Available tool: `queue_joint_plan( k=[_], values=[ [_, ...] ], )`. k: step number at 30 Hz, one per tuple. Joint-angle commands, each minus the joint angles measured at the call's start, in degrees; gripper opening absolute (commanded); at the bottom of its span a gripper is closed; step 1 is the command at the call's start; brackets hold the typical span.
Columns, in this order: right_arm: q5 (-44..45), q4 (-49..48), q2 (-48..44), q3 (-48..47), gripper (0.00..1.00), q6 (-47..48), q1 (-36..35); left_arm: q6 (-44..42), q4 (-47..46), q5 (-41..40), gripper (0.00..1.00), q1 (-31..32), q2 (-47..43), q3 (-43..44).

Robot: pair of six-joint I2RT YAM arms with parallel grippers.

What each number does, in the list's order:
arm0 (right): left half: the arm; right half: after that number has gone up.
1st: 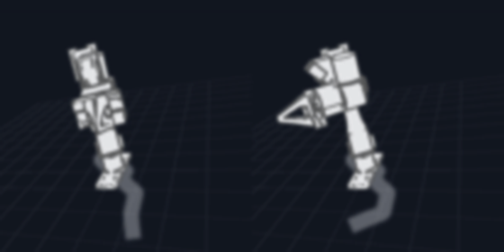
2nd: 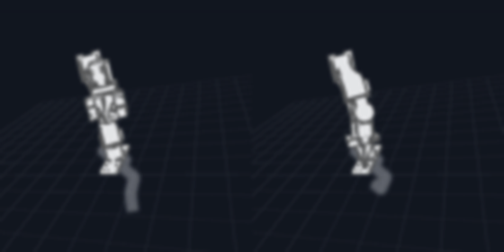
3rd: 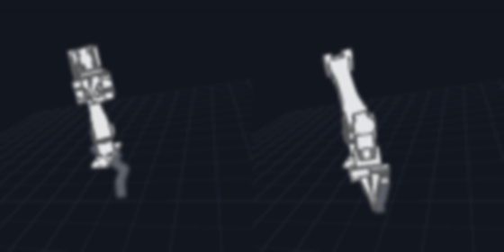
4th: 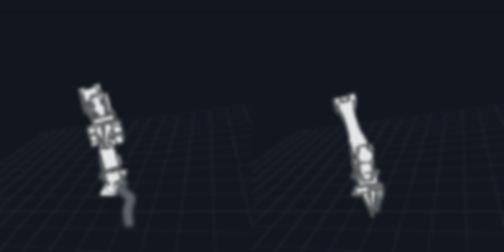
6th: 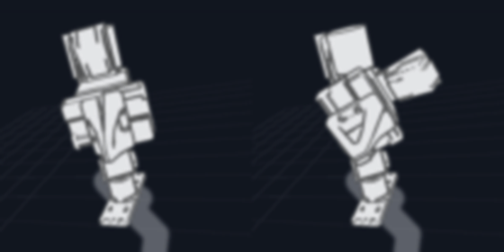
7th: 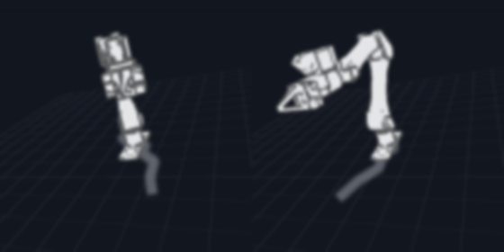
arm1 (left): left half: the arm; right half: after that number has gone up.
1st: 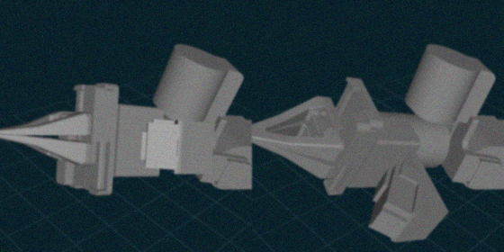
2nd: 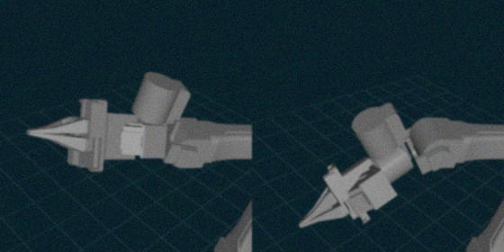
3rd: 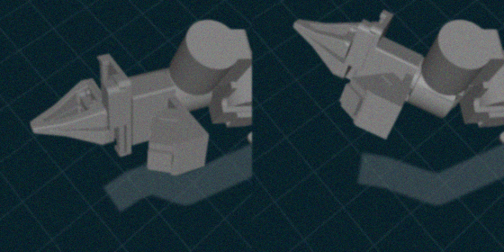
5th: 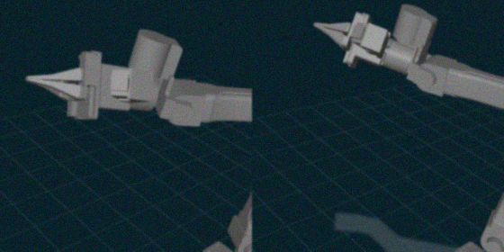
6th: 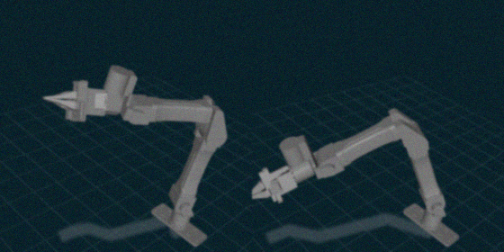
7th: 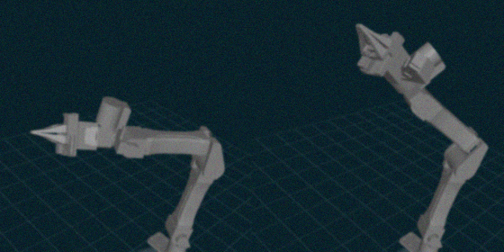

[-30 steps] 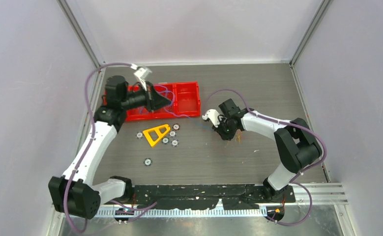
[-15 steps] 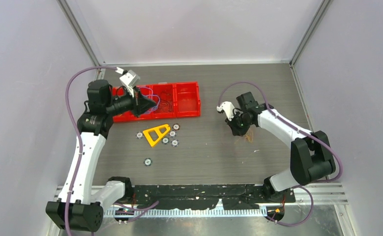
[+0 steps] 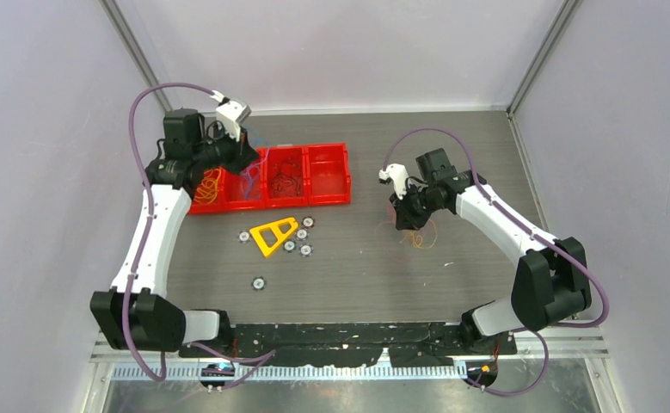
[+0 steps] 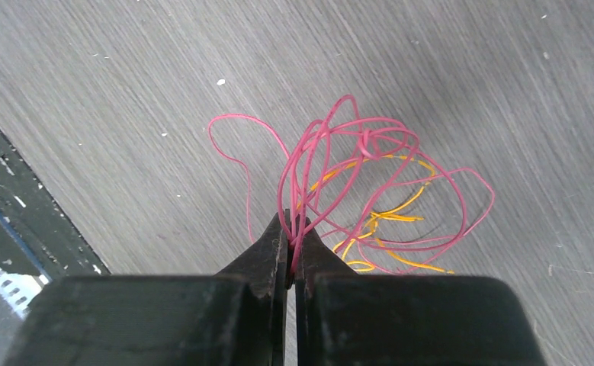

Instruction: Untangle the cables

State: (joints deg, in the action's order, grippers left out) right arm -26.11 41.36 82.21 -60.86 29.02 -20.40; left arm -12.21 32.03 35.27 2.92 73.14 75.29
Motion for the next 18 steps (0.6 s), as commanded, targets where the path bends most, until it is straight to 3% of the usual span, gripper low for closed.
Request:
queue_joint_plan(
  k=[1,8,12,18],
  values=[
    [-2.53,1.12,-1.73,-2.19,0.05,-1.09,-0.09,-4.68,-0.44,-5.43,0.00,-1.47,3.27,4.30],
    [-2.97,1.73,0.45,-3.34,0.06,-1.11,-0.09,-8.12,-4.10,-7.47,0.00,-4.80,13.58,6.57],
    [-3.15,1.98,1.12,-3.87,0.05,-1.32,-0.08,-5.96,-3.22,-3.44,0.00,-7.24,21.91,9.69],
    [-3.25,3.04,1.89,-4.69,0.05,-1.10,-0.07,-2.35,0.06,-5.29,0.00,-8.99,32.40,16.25]
  ],
)
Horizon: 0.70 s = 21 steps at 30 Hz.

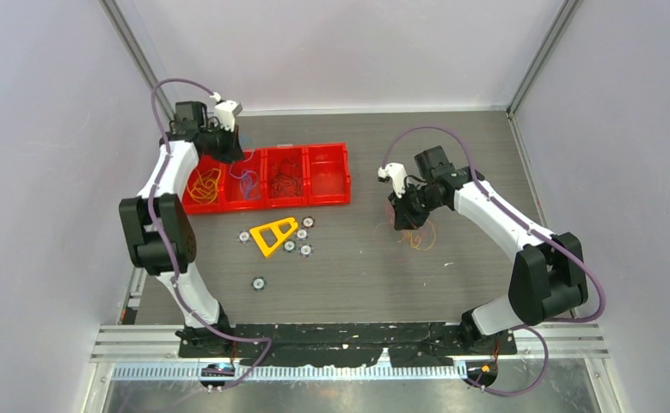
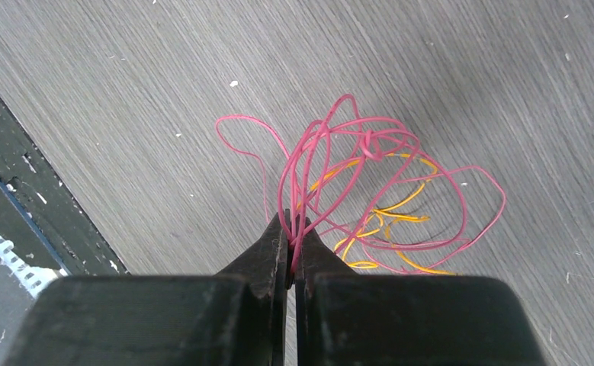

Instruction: Untangle the cables

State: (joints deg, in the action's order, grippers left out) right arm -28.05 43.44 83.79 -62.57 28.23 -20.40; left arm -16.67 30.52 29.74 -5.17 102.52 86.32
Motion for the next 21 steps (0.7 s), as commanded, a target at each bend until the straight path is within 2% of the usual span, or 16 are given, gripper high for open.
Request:
queue_joint_plan(
  k=[1,2,6,9,13,16,19,21],
  values=[
    [-1.26,1.24,0.39,-3.08,0.05,-0.25,-0.07,1.30,2.84,0.03,0.02,-0.90,4.27,6.04],
    [-1.18,1.35,0.44,-3.22,0.05,-0.18,-0.07,0.92,4.16,-0.10,0.08,-0.86,5.35,6.72],
    [-1.23,1.66,0.50,-3.81,0.05,-0.38,-0.09,0.88,8.11,-2.76,0.46,-0.98,6.63,7.57],
    [-2.48,2.10,0.38,-4.62,0.05,-0.93,-0.10,0.71,7.68,-2.56,0.65,-1.59,3.02,5.99],
    [-5.06,2.53,-0.10,-5.75,0.05,-2.11,-0.08,0.25,9.04,-0.15,0.77,-2.74,-3.13,6.07],
    [-7.45,2.61,-0.90,-6.51,0.05,-3.28,-0.18,-0.83,10.85,2.61,0.80,-2.85,-8.42,5.62],
    [-11.56,2.25,-1.80,-7.53,0.05,-5.42,-0.19,-1.71,9.81,12.67,0.81,-2.03,-16.69,0.51],
    [-14.34,1.59,-2.87,-7.95,0.06,-6.72,-0.19,-1.51,7.63,20.40,0.80,0.75,-21.98,-5.12]
  ],
)
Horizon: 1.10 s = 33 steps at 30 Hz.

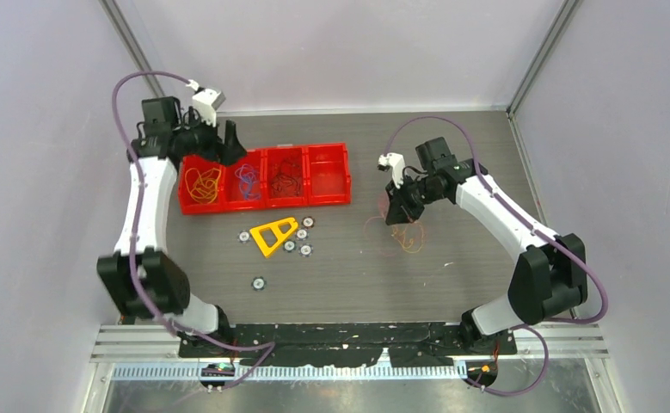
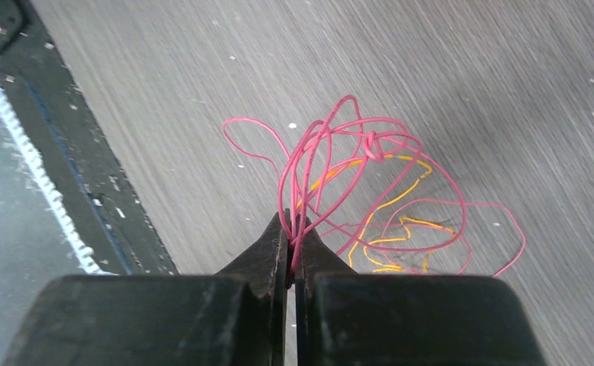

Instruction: Untangle the cables

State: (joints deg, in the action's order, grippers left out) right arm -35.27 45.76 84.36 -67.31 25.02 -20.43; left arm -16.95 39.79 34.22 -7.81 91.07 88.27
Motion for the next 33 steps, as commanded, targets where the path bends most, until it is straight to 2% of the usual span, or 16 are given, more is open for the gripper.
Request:
queue_joint_plan(
  k=[1,5,7,9,13,18,20,21,24,25,28,30,31,32,33],
  values=[
    [-8.93,-1.01,-3.65,-3.47,0.05,-3.85,-0.20,-0.51,-3.25,17.43,0.79,5.70,-13.29,-10.35],
    [-12.60,-1.19,-4.76,-3.78,0.06,-5.77,-0.38,6.81,-13.26,19.24,0.78,19.77,-21.49,-22.56],
    [-13.98,-1.21,-5.61,-3.84,0.06,-6.23,-0.49,12.88,-21.85,16.97,0.78,28.13,-23.96,-28.82],
    [-14.67,-1.77,-6.65,-3.81,0.06,-7.31,-0.56,16.07,-26.74,14.57,0.81,34.47,-24.43,-31.47],
    [-15.13,-2.96,-8.21,-3.44,0.05,-9.12,-0.93,20.23,-29.66,11.18,0.84,43.89,-20.40,-29.82],
    [-15.40,-3.69,-9.46,-2.20,0.06,-9.66,-1.77,25.26,-32.62,6.50,0.83,48.95,-13.45,-26.68],
    [-15.53,-3.98,-9.92,-1.38,0.06,-9.77,-1.88,27.20,-33.64,5.12,0.73,49.90,-10.99,-25.58],
    [-15.53,-4.08,-10.22,-0.71,0.05,-9.73,-1.85,28.16,-34.08,5.53,0.62,50.11,-10.02,-25.01],
    [-13.38,-4.22,-10.55,0.53,0.08,-9.11,-1.90,29.33,-33.19,7.27,0.04,49.98,-8.97,-23.48],
    [-12.13,-4.29,-10.60,1.15,0.11,-8.34,-1.94,29.07,-32.64,7.72,0.00,49.75,-9.49,-23.61],
    [-3.05,-6.84,-10.10,2.83,0.20,-8.28,-1.79,30.74,-31.83,10.37,0.00,46.98,-11.41,-24.89],
    [1.08,-9.01,-9.00,4.04,0.30,-8.47,-1.78,32.86,-31.61,11.58,0.00,44.46,-11.43,-26.44],
    [2.00,-10.36,-8.10,4.21,0.44,-8.61,-1.76,33.81,-32.10,11.86,0.00,43.28,-11.06,-27.17],
    [2.02,-11.09,-7.73,4.64,0.51,-9.51,-1.74,34.37,-33.03,12.46,0.00,42.23,-10.48,-28.15],
    [1.75,-13.03,-7.13,4.91,0.63,-10.23,-1.77,35.00,-34.12,13.12,0.00,41.49,-9.71,-28.99]
  ],
)
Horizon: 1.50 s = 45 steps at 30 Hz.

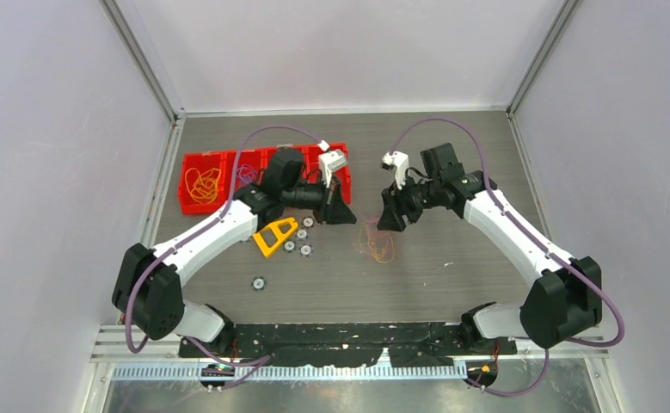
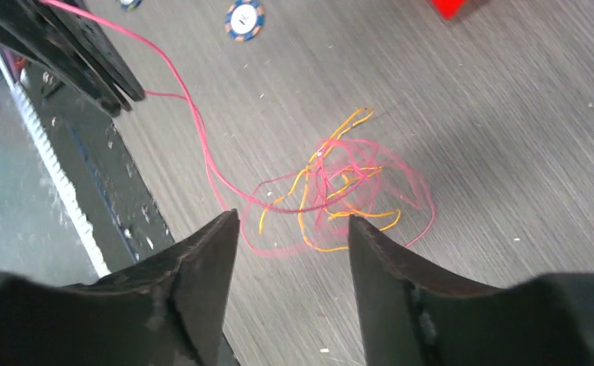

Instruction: Untangle the cables

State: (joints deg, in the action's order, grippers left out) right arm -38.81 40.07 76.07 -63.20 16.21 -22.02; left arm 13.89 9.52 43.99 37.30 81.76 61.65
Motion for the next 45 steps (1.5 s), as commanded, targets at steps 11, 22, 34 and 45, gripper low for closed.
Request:
queue_joint_plan(
  k=[11,22,34,45],
  values=[
    [7.17,-26.18,2.57,9.85,0.86,-10.80,-4.29,7.10,-6.98,9.01,0.00,-5.91,1.38,-1.55],
    [15.50,-31.27,14.68,10.58,0.50,-9.78,-6.33,-1.79,4.72,12.13,0.00,-7.65,-12.65,7.58],
    [14.92,-24.96,16.05,10.16,0.41,-7.24,-4.96,5.48,0.86,13.57,0.00,-17.35,-20.14,28.33],
    [11.27,-19.15,16.88,9.12,0.51,-4.58,-2.21,6.69,-1.14,4.80,0.00,-21.88,-13.99,45.11]
  ],
)
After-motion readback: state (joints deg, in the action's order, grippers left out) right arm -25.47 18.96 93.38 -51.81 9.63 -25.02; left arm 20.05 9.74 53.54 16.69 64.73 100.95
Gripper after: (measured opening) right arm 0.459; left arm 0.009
